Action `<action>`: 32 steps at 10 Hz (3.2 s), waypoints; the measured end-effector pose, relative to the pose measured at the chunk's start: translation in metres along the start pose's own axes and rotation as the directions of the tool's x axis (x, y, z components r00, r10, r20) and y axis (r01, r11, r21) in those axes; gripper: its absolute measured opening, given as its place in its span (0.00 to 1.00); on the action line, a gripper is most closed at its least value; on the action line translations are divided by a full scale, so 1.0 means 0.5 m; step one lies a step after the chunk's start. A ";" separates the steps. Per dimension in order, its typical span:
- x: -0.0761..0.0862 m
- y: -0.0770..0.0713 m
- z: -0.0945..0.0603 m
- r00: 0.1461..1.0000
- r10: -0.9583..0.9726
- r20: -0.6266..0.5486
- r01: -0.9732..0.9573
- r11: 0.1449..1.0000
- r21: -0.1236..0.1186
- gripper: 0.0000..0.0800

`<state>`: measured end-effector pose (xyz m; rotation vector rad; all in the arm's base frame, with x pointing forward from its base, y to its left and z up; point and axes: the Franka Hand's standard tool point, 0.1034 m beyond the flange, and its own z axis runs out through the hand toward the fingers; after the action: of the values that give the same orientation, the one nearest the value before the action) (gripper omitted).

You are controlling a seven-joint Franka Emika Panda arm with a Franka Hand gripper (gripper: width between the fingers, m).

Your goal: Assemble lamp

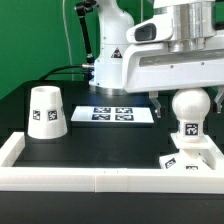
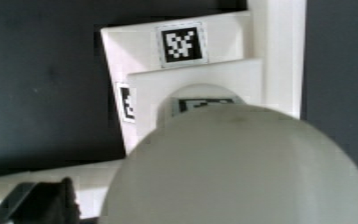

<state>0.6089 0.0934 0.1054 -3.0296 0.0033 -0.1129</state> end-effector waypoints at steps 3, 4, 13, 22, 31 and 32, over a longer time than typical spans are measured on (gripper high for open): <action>0.003 -0.011 0.001 0.938 -0.346 -0.013 0.345 0.937 -0.050 0.87; 0.003 -0.010 0.001 0.903 -0.430 -0.005 0.429 0.902 -0.059 0.87; 0.011 -0.018 -0.005 0.368 -0.924 0.100 0.929 0.361 -0.083 0.87; 0.011 -0.019 -0.004 0.614 -0.785 0.076 0.787 0.604 -0.124 0.72; 0.021 -0.009 -0.010 0.987 -0.157 -0.036 0.150 0.978 -0.148 0.72; 0.022 -0.007 -0.010 0.996 -0.078 -0.048 0.070 0.987 -0.145 0.72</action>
Offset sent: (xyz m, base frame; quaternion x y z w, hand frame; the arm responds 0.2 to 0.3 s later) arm -0.0026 0.0068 0.0053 -0.0073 -0.0009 -0.1912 0.9815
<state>0.6194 0.0960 0.1116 -3.1703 -0.1007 -0.2089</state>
